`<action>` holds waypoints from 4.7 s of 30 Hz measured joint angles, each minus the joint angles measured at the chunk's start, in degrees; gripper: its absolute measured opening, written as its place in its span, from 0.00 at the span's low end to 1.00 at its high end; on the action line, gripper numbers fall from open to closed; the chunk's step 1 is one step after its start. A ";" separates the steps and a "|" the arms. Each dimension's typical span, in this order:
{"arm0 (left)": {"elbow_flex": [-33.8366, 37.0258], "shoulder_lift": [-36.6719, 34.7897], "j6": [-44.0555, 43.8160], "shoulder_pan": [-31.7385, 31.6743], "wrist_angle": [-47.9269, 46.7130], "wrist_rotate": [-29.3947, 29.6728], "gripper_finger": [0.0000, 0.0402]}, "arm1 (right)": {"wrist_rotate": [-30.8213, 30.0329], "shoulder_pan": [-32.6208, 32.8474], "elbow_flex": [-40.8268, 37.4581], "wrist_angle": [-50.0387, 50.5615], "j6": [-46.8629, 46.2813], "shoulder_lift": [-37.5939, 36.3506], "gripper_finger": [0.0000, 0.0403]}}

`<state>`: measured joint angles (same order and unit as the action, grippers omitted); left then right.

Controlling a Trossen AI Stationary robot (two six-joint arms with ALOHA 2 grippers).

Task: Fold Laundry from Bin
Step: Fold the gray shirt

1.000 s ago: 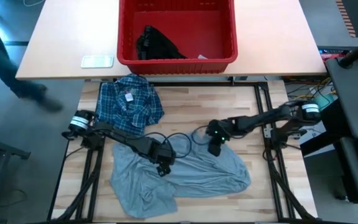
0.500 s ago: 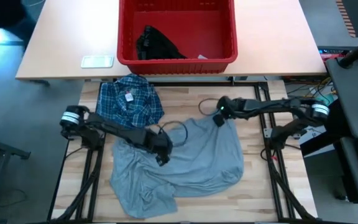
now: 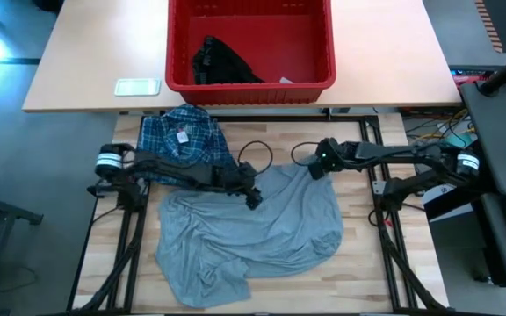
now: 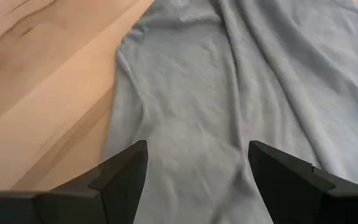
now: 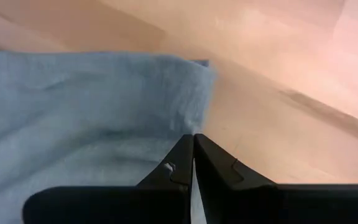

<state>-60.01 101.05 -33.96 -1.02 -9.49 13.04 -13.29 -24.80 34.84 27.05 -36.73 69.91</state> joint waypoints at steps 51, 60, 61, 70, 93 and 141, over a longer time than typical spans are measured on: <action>-3.06 -4.52 11.35 10.08 7.09 1.13 0.57 | -9.07 42.36 9.95 -3.79 -5.88 -2.93 0.50; -3.06 -6.56 -1.01 11.29 5.87 -2.30 0.60 | -5.78 58.20 15.16 7.83 -12.60 2.65 0.50; -3.06 -7.07 -1.78 11.43 5.19 -2.52 0.61 | -5.33 59.11 16.50 9.57 -12.73 3.66 0.50; -3.06 -10.26 -0.13 11.43 -3.04 -1.65 0.79 | -4.29 62.02 32.45 20.71 -12.81 14.61 0.50; -2.82 -5.41 12.45 24.65 4.34 0.01 0.79 | 6.12 70.01 47.97 38.52 -30.72 26.13 0.73; -16.77 21.58 8.42 29.50 10.69 -0.58 0.77 | 1.27 67.23 32.64 24.49 -13.51 29.75 0.48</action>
<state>-76.78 122.63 -25.54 28.48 1.20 12.47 -12.02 42.43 67.48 51.54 -50.24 99.66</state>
